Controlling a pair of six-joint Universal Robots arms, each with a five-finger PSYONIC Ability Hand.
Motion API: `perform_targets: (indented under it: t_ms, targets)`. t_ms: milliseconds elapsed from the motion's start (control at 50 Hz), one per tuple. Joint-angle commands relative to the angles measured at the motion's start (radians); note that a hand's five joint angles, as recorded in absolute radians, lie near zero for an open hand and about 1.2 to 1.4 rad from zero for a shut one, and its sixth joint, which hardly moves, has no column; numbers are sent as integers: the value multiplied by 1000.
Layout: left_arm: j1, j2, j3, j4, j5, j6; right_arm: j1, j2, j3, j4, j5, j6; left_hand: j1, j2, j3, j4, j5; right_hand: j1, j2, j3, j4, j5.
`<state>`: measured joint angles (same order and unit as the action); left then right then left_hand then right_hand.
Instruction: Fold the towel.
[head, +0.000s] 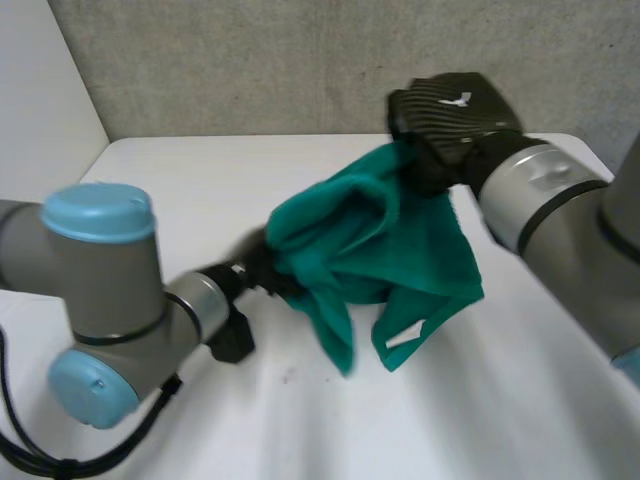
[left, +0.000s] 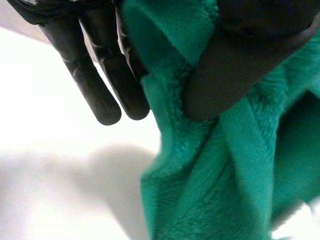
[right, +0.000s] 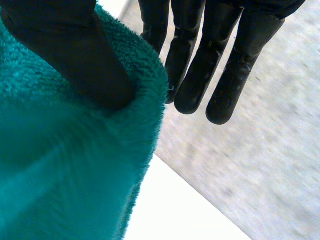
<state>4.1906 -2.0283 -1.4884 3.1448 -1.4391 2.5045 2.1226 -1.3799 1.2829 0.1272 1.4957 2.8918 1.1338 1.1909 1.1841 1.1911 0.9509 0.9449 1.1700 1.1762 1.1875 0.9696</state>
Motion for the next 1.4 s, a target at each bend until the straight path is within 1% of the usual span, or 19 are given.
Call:
perform_targets:
  t_ms: [20,160,260,400,520,540,560,600,640,740,840,940,1020,1120,1140,1200,1280,1320,1400]
  targets:
    - [170,152,-55,11,-52,117,-153,1,36,5,-12,-12,262,205,212,205,271,451,226,220,209,252]
    - [236,256,-92,17,-40,246,-179,16,55,31,-38,-115,262,205,212,205,271,451,226,220,209,252]
    - [247,292,-133,63,-40,382,-237,86,81,104,-46,-305,262,205,212,205,271,451,226,220,209,252]
    - [232,250,-216,138,-43,606,-237,168,81,215,-31,-463,262,205,212,205,271,451,226,220,209,252]
    - [227,151,-178,159,-46,740,-239,202,49,163,-49,-457,262,205,212,205,271,451,226,220,209,252]
    - [227,151,-178,159,-46,740,-239,202,49,163,-49,-457,262,205,212,205,271,451,226,220,209,252]
    - [226,143,-156,175,-47,744,-236,206,8,11,-46,-413,262,205,212,205,271,451,226,220,209,252]
    - [215,122,-57,236,-53,743,-236,206,0,-33,-46,-398,262,205,212,205,271,451,226,220,209,252]
    - [212,118,-6,254,-56,745,-239,205,-20,-212,-43,-346,262,205,212,205,271,451,226,220,209,252]
    - [210,129,85,297,-57,726,-245,188,1,-394,-46,-273,262,205,212,205,271,451,226,220,209,252]
    - [212,126,42,311,-57,688,-243,128,73,-374,-93,-197,262,205,212,205,271,451,226,220,209,252]
    - [221,114,-80,320,-52,695,-251,87,193,-255,-277,-224,262,205,212,205,271,451,226,220,209,252]
    - [229,89,-153,322,-47,702,-285,91,248,-120,-328,-302,262,205,212,205,271,451,226,220,209,252]
    - [241,14,-194,308,-43,754,-299,179,262,-9,-310,-465,-452,-509,-502,-509,-444,450,224,218,207,250]
    - [240,13,-196,308,-43,766,-299,179,262,-9,-310,-465,-488,-546,-539,-546,-480,450,224,218,207,250]
    - [240,22,-196,304,-43,815,-300,232,239,-6,-234,-494,-579,-636,-630,-637,-571,-321,-546,-552,-563,-520]
    - [224,55,-196,294,-49,844,-300,232,220,-52,-138,-436,-723,-780,-773,-780,-715,-378,-603,-609,-621,-577]
    - [223,89,-201,285,-50,846,-297,202,223,-104,-88,-343,-776,-833,-826,-833,-768,-533,-758,-765,-776,-733]
    - [221,193,-225,235,-52,834,-299,121,248,-113,-77,-208,-838,-895,-888,-895,-830,-604,-829,-836,-847,-804]
